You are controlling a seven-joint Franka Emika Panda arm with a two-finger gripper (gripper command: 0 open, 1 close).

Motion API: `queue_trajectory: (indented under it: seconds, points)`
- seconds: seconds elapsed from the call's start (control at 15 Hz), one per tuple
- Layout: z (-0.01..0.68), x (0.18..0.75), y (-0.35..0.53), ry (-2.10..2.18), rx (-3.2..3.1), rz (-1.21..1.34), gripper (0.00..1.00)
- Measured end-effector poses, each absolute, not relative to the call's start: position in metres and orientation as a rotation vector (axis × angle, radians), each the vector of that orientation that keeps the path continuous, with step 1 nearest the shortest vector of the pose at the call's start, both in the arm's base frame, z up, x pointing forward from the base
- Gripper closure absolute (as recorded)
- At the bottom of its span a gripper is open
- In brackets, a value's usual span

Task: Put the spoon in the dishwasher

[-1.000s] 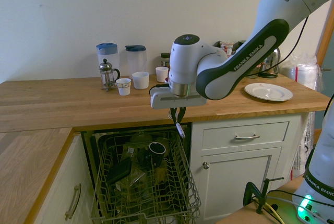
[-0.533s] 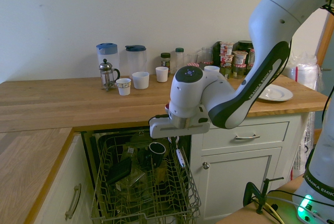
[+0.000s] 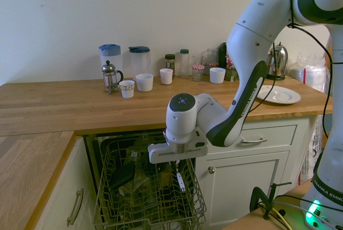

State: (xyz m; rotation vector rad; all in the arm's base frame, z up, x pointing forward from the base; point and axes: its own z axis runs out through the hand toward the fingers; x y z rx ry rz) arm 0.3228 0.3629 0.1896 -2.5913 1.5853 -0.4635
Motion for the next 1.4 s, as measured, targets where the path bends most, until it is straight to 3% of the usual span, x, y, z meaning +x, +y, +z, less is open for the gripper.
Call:
queue_trajectory:
  seconds: [0.53, 0.6, 1.4]
  points:
    - [0.131, 0.326, 0.369, 1.608, -2.607, -0.419, 1.00]
    - [0.126, 0.325, 0.369, 1.610, -2.606, -0.417, 0.00]
    - [0.112, 0.319, 0.373, 1.610, -2.574, -0.437, 0.00]
